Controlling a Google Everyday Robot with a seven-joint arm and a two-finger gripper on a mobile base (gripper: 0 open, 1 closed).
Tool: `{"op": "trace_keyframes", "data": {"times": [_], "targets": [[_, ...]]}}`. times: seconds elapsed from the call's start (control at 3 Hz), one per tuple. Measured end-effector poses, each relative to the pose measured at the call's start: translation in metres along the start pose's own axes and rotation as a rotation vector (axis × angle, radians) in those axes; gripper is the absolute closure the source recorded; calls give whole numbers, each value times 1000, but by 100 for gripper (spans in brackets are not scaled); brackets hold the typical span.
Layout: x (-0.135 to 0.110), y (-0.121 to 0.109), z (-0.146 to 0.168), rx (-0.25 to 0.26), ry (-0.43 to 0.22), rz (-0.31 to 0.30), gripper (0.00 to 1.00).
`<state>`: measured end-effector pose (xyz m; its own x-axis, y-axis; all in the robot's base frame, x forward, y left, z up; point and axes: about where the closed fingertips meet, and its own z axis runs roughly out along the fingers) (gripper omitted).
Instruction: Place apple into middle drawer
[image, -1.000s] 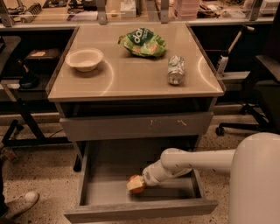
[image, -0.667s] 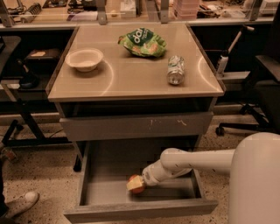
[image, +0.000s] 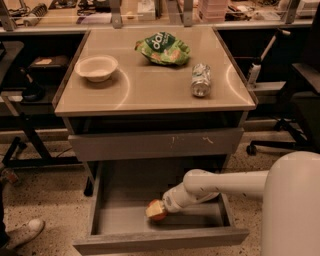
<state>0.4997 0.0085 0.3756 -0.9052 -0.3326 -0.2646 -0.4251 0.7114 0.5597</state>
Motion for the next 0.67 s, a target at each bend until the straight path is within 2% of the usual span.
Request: {"op": "trace_keyframes", "data": {"times": [0.33, 0.67], "targets": [[0, 0, 0, 0, 0, 0, 0], [0, 0, 0, 0, 0, 0, 0]]}}
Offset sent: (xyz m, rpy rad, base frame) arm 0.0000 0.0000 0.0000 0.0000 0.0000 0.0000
